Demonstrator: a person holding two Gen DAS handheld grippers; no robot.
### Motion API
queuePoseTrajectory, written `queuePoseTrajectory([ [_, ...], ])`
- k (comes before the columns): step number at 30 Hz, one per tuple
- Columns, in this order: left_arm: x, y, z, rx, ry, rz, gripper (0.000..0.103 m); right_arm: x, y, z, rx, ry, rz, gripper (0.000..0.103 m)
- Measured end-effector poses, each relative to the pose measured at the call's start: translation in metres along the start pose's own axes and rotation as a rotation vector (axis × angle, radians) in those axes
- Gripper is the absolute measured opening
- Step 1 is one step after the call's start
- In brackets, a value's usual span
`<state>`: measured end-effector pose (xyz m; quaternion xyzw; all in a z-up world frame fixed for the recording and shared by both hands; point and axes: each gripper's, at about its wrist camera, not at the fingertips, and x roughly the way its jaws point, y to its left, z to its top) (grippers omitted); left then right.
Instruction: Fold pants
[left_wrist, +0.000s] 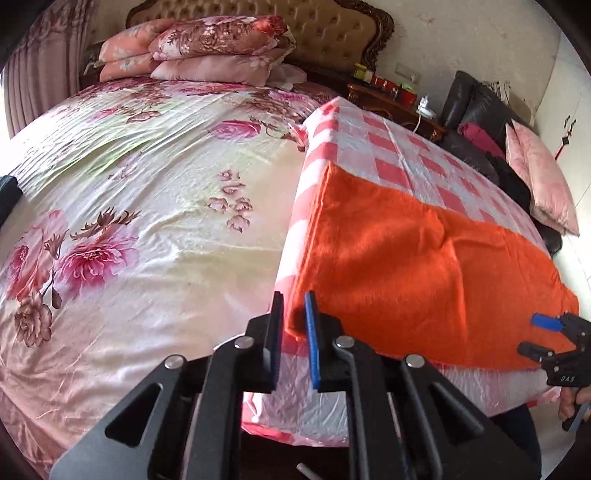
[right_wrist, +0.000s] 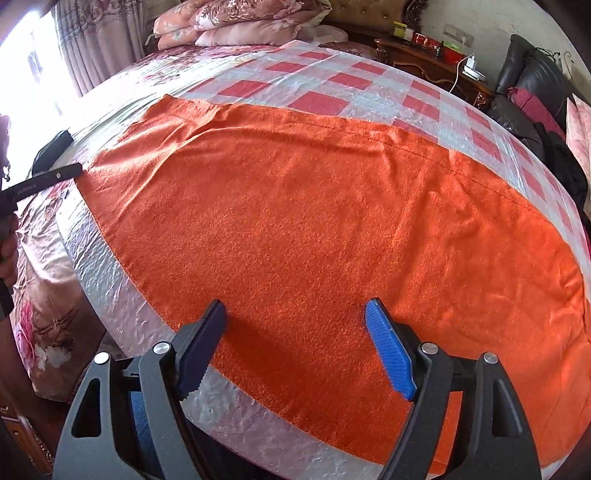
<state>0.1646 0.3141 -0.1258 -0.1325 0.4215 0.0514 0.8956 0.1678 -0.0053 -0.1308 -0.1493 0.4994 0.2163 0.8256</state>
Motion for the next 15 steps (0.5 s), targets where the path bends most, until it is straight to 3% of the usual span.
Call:
queuePoseTrajectory([
  [1, -0.001, 0.003, 0.001, -0.018, -0.004, -0.017, 0.032, -0.002, 0.001, 0.001, -0.002, -0.005, -0.005, 0.076],
  [2, -0.002, 0.007, 0.0, -0.036, -0.006, -0.037, 0.037, -0.003, 0.001, 0.002, -0.001, -0.011, -0.005, 0.076],
  [6, 0.007, 0.005, -0.001, -0.016, 0.028, -0.067, 0.038, -0.008, 0.005, 0.014, 0.001, -0.034, 0.009, 0.076],
  [11, 0.016, -0.012, -0.008, 0.107, 0.05, -0.025, 0.036, -0.01, 0.021, 0.041, -0.005, -0.042, 0.083, 0.076],
  [13, 0.014, -0.013, -0.007, 0.119, 0.041, -0.006, 0.016, -0.01, 0.032, 0.052, -0.027, -0.05, 0.089, 0.076],
  [15, 0.008, -0.016, -0.006, 0.14, 0.04, -0.03, 0.014, -0.007, 0.044, 0.065, -0.046, -0.046, 0.099, 0.076],
])
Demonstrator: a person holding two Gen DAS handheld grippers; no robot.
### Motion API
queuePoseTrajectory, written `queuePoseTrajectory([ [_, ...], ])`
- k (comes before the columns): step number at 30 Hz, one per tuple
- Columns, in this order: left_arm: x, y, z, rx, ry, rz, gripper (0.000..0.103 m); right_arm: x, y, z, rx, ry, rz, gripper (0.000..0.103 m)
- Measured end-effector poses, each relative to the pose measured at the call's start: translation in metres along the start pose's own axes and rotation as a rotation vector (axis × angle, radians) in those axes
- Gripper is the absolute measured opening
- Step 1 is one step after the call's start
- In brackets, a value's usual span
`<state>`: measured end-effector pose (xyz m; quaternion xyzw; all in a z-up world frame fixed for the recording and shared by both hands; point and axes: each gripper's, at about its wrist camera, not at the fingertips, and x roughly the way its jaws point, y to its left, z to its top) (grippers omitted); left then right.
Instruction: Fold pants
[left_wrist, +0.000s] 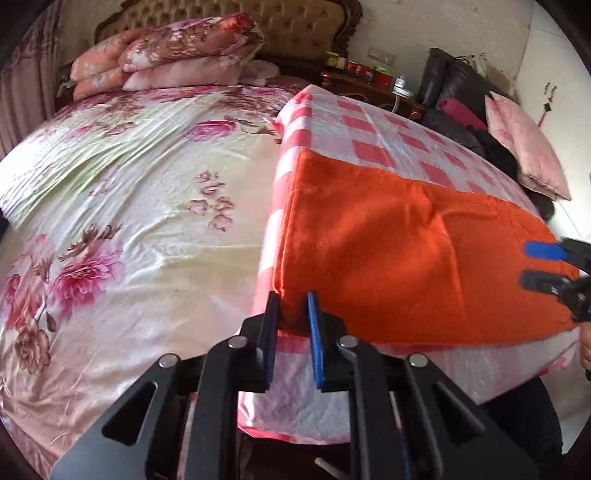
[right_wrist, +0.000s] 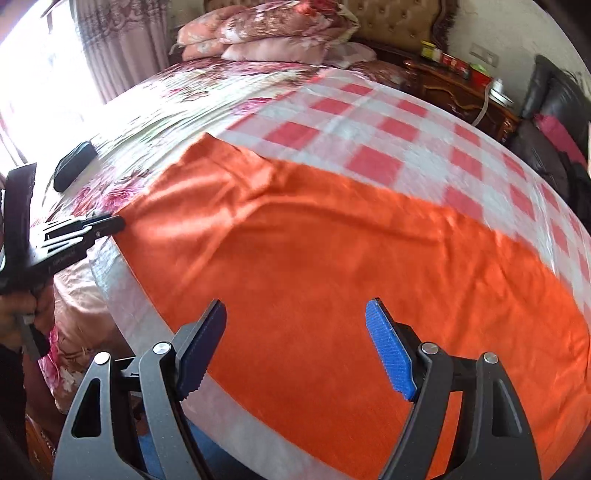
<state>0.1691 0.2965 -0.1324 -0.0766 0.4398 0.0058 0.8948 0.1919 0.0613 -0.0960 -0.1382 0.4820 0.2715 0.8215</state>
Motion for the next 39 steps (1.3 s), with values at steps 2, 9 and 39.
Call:
queuePoseTrajectory([
  [2, -0.002, -0.003, 0.0, 0.007, 0.005, -0.009, 0.014, 0.007, 0.012, 0.017, -0.004, 0.013, 0.038, 0.076],
  [9, -0.03, -0.023, 0.009, 0.021, -0.085, 0.034, 0.011, 0.035, 0.029, 0.081, 0.148, 0.139, 0.304, 0.076],
  [39, 0.001, 0.013, 0.007, 0.066, 0.058, -0.053, 0.01, 0.062, -0.019, 0.034, 0.128, 0.079, -0.138, 0.079],
])
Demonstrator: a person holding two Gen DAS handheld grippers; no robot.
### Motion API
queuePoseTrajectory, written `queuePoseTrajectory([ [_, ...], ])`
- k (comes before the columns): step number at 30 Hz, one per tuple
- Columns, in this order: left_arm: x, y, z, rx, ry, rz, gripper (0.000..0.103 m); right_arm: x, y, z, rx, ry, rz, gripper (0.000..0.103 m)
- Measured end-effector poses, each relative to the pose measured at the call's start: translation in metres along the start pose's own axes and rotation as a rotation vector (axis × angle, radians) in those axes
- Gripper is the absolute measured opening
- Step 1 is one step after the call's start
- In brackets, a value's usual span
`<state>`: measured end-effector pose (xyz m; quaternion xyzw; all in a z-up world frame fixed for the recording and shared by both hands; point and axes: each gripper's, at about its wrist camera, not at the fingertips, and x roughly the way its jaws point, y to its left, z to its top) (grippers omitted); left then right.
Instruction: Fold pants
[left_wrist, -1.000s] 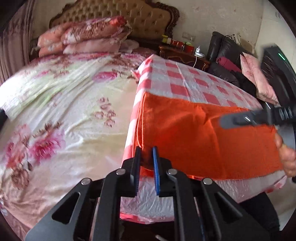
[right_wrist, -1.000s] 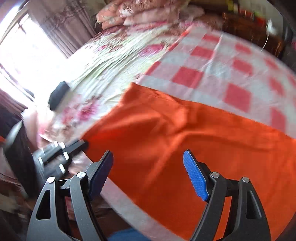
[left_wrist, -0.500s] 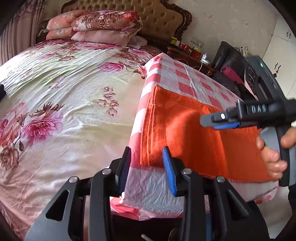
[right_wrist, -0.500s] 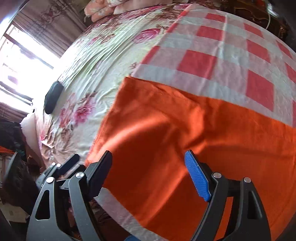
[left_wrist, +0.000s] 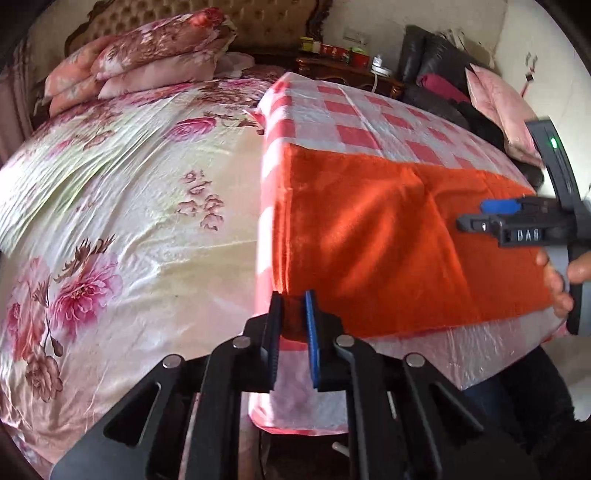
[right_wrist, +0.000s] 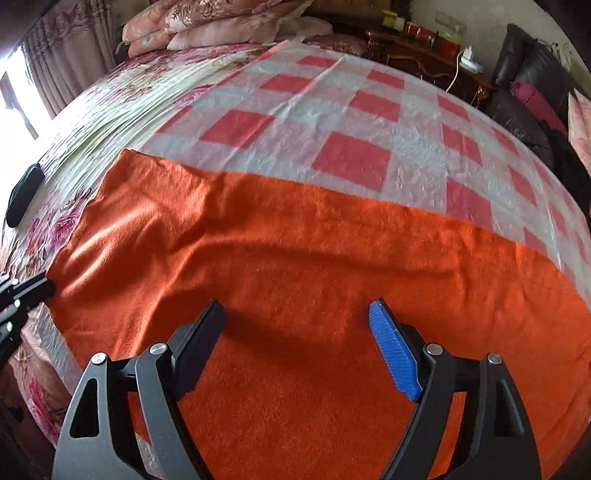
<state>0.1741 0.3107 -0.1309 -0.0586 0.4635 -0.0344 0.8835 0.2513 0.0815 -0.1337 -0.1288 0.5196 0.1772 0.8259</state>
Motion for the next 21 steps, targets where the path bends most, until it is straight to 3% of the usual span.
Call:
queuePoseTrajectory([
  [1, -0.002, 0.013, 0.0, -0.045, -0.006, -0.026, 0.01, 0.001, 0.006, 0.002, -0.012, 0.001, 0.011, 0.079],
  [4, -0.002, 0.037, -0.006, -0.118, -0.011, -0.009, 0.009, 0.005, 0.032, 0.009, -0.062, 0.002, 0.047, 0.08],
  [7, -0.004, 0.07, -0.019, -0.282, -0.045, -0.07, 0.013, 0.008, 0.061, 0.015, -0.12, -0.009, 0.064, 0.08],
  [8, -0.004, 0.086, -0.027, -0.388, -0.066, -0.138, 0.018, 0.007, 0.064, 0.015, -0.122, -0.009, 0.064, 0.08],
  [9, -0.003, 0.099, -0.036, -0.475, -0.073, -0.194, 0.043, 0.007, 0.065, 0.015, -0.114, -0.007, 0.064, 0.08],
  [10, 0.001, 0.118, -0.052, -0.616, -0.092, -0.288, 0.062, 0.006, 0.064, 0.015, -0.107, -0.008, 0.067, 0.081],
  [12, 0.014, 0.142, -0.083, -0.832, -0.114, -0.459, 0.062, 0.006, 0.063, 0.014, -0.119, -0.01, 0.072, 0.081],
  [14, 0.029, 0.15, -0.107, -0.962, -0.13, -0.594, 0.062, 0.005, 0.063, 0.012, -0.122, -0.01, 0.074, 0.081],
  [17, 0.059, 0.146, -0.13, -1.104, -0.115, -0.796, 0.062, 0.004, 0.063, 0.011, -0.115, -0.006, 0.069, 0.082],
  [21, 0.084, 0.134, -0.135, -1.161, -0.102, -0.934, 0.06, 0.005, 0.063, 0.011, -0.111, -0.006, 0.071, 0.083],
])
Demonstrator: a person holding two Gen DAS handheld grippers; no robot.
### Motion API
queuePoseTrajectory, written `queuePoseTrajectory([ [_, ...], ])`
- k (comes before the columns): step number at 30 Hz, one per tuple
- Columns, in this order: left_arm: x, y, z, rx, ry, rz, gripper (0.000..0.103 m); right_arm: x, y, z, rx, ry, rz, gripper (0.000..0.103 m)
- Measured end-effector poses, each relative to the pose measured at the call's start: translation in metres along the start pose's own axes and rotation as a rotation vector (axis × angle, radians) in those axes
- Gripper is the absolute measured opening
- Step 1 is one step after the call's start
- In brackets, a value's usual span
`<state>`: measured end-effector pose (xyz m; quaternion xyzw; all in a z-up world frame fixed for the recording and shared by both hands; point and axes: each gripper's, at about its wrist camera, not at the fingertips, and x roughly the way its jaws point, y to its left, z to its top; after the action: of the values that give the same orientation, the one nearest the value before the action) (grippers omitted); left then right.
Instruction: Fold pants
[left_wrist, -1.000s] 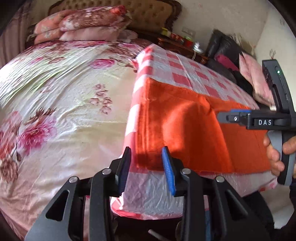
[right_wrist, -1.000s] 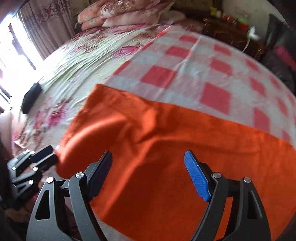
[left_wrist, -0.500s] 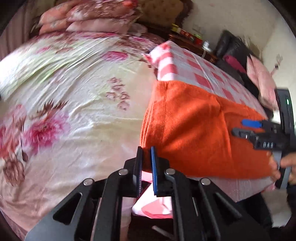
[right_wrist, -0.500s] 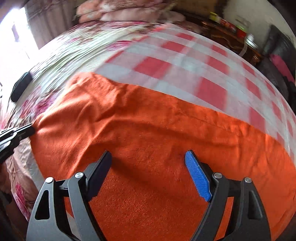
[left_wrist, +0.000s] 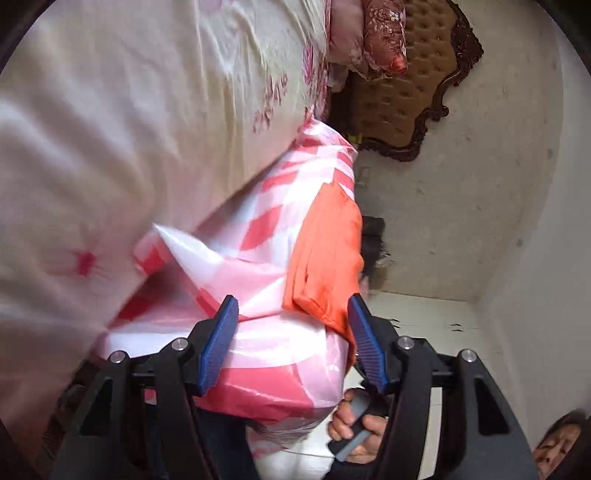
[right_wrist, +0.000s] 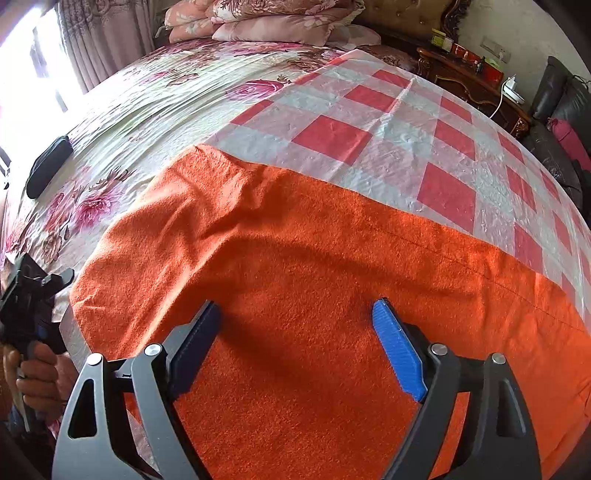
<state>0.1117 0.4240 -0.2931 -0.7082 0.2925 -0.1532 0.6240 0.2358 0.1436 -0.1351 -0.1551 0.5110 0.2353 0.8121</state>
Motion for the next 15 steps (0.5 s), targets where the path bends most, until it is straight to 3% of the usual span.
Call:
queuePoseTrajectory([
  [2, 0.011, 0.001, -0.002, -0.017, 0.026, -0.03, 0.055, 0.0, 0.0, 0.0, 0.001, 0.002, 0.002, 0.084],
  [4, 0.016, -0.004, 0.0, -0.012, 0.021, -0.064, 0.037, 0.001, 0.0, 0.001, 0.002, 0.002, 0.006, 0.085],
  [5, 0.016, -0.009, 0.002, 0.002, 0.007, -0.059, 0.032, 0.001, 0.001, 0.001, 0.0, 0.0, 0.006, 0.085],
  [6, 0.014, -0.015, 0.004, 0.015, -0.005, -0.047, 0.022, 0.001, 0.001, 0.0, 0.0, -0.001, 0.008, 0.085],
  [8, 0.012, -0.031, 0.007, 0.056, -0.021, -0.024, 0.02, 0.0, 0.0, 0.0, 0.009, -0.001, 0.019, 0.085],
  [12, 0.008, -0.09, -0.004, 0.257, -0.099, 0.225, 0.017, -0.007, -0.016, 0.002, 0.103, 0.006, 0.111, 0.084],
  [15, 0.022, -0.153, -0.034, 0.518, -0.16, 0.516, 0.016, -0.019, -0.051, -0.003, 0.262, 0.012, 0.26, 0.084],
])
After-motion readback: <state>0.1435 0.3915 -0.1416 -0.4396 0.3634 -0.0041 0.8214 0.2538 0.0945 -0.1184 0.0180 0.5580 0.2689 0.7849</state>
